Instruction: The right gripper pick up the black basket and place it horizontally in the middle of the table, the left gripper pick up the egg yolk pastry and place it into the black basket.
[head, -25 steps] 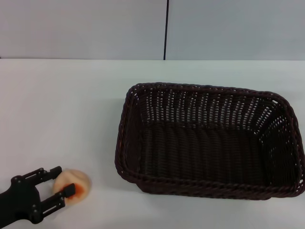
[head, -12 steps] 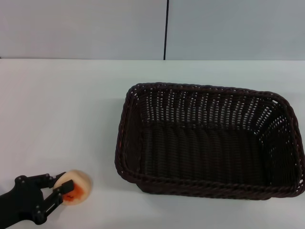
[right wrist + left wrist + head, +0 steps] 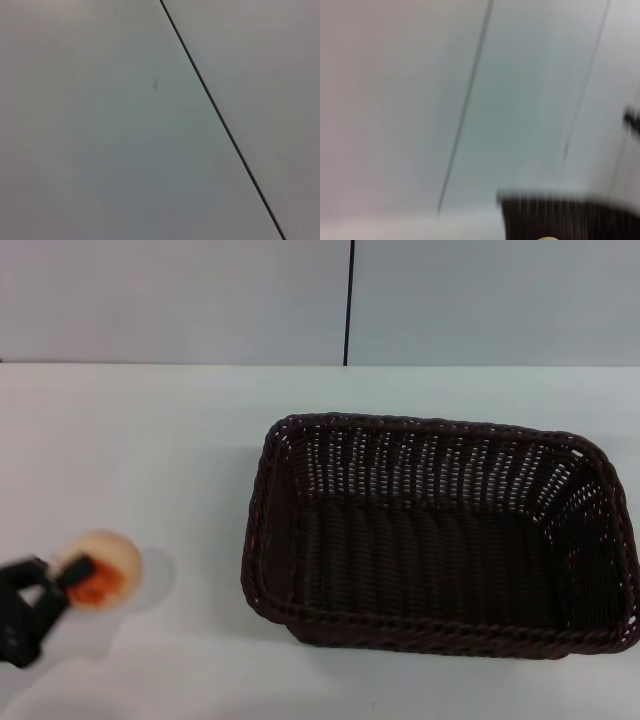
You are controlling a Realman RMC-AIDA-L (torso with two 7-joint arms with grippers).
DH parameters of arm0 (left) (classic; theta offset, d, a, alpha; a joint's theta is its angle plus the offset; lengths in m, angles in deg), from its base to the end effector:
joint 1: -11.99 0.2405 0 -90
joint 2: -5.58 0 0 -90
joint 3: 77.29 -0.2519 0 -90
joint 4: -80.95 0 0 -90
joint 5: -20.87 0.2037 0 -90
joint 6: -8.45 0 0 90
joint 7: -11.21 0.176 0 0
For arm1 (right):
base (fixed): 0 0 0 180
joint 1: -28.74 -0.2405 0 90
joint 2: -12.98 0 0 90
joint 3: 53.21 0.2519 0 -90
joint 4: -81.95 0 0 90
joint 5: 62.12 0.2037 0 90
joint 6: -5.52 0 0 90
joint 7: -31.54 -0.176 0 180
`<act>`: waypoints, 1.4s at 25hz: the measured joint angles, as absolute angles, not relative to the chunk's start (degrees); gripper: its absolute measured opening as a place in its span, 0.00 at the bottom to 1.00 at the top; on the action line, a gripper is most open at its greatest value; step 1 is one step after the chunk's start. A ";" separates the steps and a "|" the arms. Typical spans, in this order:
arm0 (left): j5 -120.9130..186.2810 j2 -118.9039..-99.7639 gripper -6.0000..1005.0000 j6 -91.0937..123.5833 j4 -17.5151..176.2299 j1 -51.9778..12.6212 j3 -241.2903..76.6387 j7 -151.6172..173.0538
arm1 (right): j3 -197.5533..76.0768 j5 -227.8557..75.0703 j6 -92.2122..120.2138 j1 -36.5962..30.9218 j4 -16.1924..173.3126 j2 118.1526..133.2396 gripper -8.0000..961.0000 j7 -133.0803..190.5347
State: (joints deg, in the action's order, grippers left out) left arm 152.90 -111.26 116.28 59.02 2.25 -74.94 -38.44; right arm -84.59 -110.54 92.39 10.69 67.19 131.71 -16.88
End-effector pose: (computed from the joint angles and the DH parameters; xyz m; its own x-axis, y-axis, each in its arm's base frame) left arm -0.3401 0.1865 0.0068 0.5983 0.2479 0.7620 0.6521 -0.7033 -0.2832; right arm 0.3294 0.3169 0.0996 0.3319 0.3130 -0.8899 -0.8866 -0.2188 -0.4076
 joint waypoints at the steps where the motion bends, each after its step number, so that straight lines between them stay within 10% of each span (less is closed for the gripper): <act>1: 152.90 -111.26 0.12 116.28 59.02 2.25 -74.94 -38.44 | -84.58 -110.54 92.44 10.79 67.19 131.74 0.41 -16.89; 5: 152.67 -109.63 0.09 123.24 68.74 -0.74 -67.16 -38.91 | -84.62 -110.54 92.57 10.90 67.69 131.79 0.41 -16.90; 14: 154.80 -112.71 0.07 115.87 76.88 -13.63 -75.58 -38.90 | -84.76 -110.54 94.72 10.88 69.24 131.81 0.41 -17.09; 31: 154.18 -112.71 0.41 114.69 83.19 -8.29 -60.21 -26.80 | -82.95 -110.54 100.76 12.18 72.40 131.95 0.41 -17.68; 35: 154.18 -112.68 0.66 118.01 83.43 -4.10 -51.34 -23.96 | -80.83 -110.54 101.69 12.34 72.89 131.95 0.41 -17.68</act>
State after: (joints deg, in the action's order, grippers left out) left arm 154.18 -112.68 118.01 83.43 -4.10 -51.34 -23.96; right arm -80.83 -110.54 101.69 12.34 72.89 131.95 -17.68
